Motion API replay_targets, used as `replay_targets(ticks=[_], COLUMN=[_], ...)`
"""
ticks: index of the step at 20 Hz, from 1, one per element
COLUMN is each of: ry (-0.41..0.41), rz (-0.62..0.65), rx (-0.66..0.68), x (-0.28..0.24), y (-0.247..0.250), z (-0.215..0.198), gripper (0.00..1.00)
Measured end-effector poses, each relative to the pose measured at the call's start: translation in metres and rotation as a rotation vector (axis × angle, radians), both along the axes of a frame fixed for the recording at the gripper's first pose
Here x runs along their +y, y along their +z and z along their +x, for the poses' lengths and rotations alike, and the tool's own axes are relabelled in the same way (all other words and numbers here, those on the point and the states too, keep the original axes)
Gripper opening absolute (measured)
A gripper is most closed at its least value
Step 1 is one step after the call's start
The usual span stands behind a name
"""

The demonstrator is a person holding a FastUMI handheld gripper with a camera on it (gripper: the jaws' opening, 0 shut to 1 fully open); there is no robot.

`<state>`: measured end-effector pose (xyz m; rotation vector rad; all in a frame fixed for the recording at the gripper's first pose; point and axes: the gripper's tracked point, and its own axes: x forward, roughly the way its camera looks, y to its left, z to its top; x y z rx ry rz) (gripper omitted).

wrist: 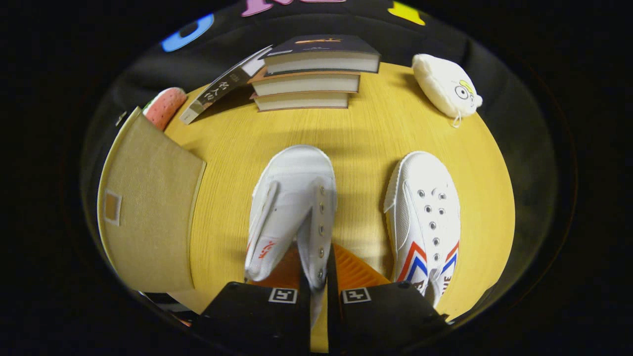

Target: Open the storage box then place both shoes into the box .Put the left shoe in first, then the right shoe, with the right side of both shoes facing outward in a uniform manner.

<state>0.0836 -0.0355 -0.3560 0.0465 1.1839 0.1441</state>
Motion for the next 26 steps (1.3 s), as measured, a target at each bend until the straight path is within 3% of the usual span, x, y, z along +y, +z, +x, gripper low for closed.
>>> replay_targets(ticks=[4, 8, 13, 21, 26], ry=[-0.090, -0.161, -0.253, -0.341, -0.304], rz=[0.076, 0.134, 0.209, 0.277, 0.337], rx=[0.033, 0.052, 0.018, -0.076, -0.110], x=[0.004, 0.009, 0.014, 0.047, 0.113], y=[0.002, 0.018, 0.074, 0.175, 0.213], z=[-0.003, -0.009, -0.021, -0.026, -0.032], gripper=[0.06, 0.06, 0.06, 0.06, 0.06])
